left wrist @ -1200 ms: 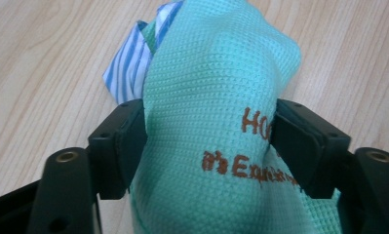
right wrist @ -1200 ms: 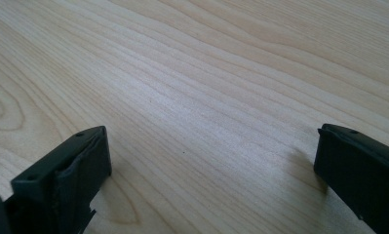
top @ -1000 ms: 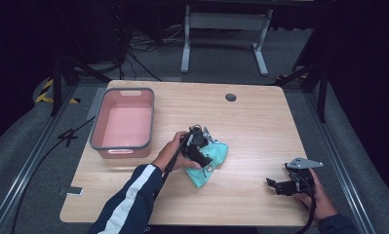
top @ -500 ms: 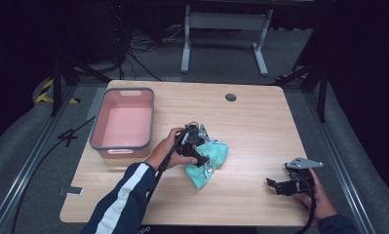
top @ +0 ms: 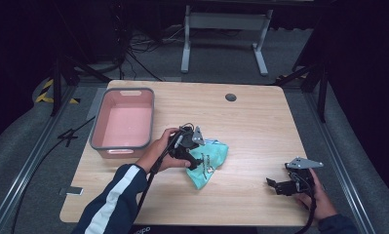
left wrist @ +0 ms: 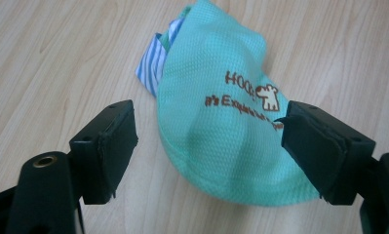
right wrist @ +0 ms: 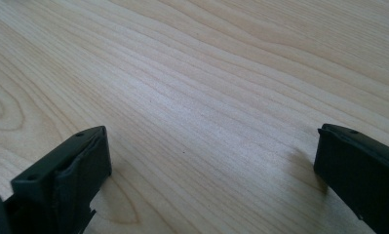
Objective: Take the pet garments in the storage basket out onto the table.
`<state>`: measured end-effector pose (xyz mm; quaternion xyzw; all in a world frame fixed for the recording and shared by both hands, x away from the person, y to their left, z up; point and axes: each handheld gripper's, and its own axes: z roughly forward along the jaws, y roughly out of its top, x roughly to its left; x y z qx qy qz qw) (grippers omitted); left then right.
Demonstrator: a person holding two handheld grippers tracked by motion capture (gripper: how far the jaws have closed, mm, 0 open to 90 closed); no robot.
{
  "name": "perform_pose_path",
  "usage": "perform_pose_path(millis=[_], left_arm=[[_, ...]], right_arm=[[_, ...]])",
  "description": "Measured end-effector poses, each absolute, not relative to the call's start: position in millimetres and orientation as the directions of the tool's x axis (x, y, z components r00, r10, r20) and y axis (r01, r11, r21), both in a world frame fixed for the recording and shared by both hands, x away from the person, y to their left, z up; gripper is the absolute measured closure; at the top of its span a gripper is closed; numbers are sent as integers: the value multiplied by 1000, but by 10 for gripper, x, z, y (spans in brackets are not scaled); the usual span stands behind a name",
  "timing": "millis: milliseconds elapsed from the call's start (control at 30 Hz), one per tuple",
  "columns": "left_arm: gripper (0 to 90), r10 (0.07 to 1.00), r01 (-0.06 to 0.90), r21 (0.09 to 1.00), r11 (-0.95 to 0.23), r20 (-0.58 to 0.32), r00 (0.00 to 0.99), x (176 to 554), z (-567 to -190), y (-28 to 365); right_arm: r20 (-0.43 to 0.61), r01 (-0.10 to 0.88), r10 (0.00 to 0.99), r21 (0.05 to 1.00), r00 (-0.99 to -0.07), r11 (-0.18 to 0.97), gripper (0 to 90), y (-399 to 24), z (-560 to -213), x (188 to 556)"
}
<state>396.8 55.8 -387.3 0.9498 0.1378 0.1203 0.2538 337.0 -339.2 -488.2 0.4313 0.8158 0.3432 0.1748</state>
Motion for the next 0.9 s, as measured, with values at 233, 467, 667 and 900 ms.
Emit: perform_pose_path(millis=[233,467,667,900], left_arm=[[212,309,184,499,-847,179,934,3876,-3853,674],[216,298,181,465,-866,192,935,3808,-3912,833],[211,296,178,450,-875,206,933,3744,-3962,960],[212,287,166,433,-886,231,930,3666,-3988,1080]], right_arm=[[10,583,824,711,-567,393,6,-3393,-4882,3371],[11,584,825,711,-566,392,5,-3392,-4882,3369],[11,585,825,711,-565,391,6,-3391,-4882,3368],[10,585,825,710,-565,392,6,-3392,-4882,3368]])
